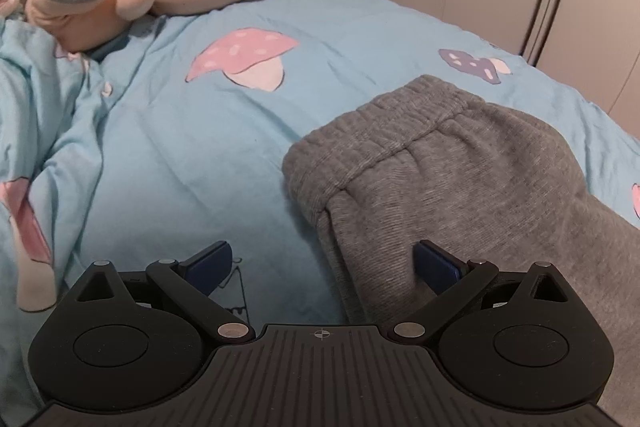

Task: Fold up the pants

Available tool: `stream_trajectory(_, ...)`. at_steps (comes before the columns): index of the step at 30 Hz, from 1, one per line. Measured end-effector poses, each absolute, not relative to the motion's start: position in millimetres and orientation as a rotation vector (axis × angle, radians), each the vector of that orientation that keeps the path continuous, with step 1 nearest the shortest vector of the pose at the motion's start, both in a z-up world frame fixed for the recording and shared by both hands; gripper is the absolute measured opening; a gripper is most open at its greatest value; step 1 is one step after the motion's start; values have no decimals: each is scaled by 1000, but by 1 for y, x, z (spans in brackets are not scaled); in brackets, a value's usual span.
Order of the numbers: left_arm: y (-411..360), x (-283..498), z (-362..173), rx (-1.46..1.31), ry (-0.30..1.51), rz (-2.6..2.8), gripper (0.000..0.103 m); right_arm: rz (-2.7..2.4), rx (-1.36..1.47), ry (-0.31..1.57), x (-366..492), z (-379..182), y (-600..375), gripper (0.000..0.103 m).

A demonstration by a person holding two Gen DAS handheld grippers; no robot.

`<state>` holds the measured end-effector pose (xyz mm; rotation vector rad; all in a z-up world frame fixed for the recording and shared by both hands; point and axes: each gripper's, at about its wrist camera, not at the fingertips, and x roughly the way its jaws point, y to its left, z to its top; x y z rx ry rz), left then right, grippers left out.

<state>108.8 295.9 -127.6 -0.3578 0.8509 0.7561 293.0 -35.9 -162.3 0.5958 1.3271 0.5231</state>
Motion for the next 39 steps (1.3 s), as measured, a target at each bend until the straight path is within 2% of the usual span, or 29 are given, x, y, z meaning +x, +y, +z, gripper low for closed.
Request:
stream_trajectory(5, 294, 112, -130, -358, 859, 722, 102, 426, 523, 1301, 285, -150, -63, 61)
stream_trajectory(10, 296, 111, -131, -371, 862, 723, 102, 421, 600, 1348, 283, -159, -78, 55)
stream_trajectory(18, 298, 112, -133, -372, 872, 724, 103, 372, 514, 1350, 279, -145, -93, 58)
stream_trajectory(21, 299, 113, -134, -385, 875, 725, 103, 332, 490, 1287, 279, -135, -101, 68)
stream_trajectory(23, 299, 113, -133, -383, 876, 726, 103, 346, 542, 1269, 282, -138, -103, 69)
stream_trajectory(28, 298, 113, -134, -375, 877, 726, 103, 431, 618, 1311, 293, -157, -81, 83)
stream_trajectory(31, 298, 114, -134, -379, 881, 727, 103, 570, 742, 1414, 297, -169, -61, 83)
stream_trajectory(33, 298, 115, -135, -373, 882, 728, 103, 589, 694, 1444, 297, -174, -47, 86)
stream_trajectory(35, 297, 115, -136, -365, 883, 730, 103, 620, 733, 1439, 301, -175, -41, 91)
stream_trajectory(39, 295, 117, -136, -345, 886, 734, 103, 676, 911, 1418, 309, -188, -29, 91)
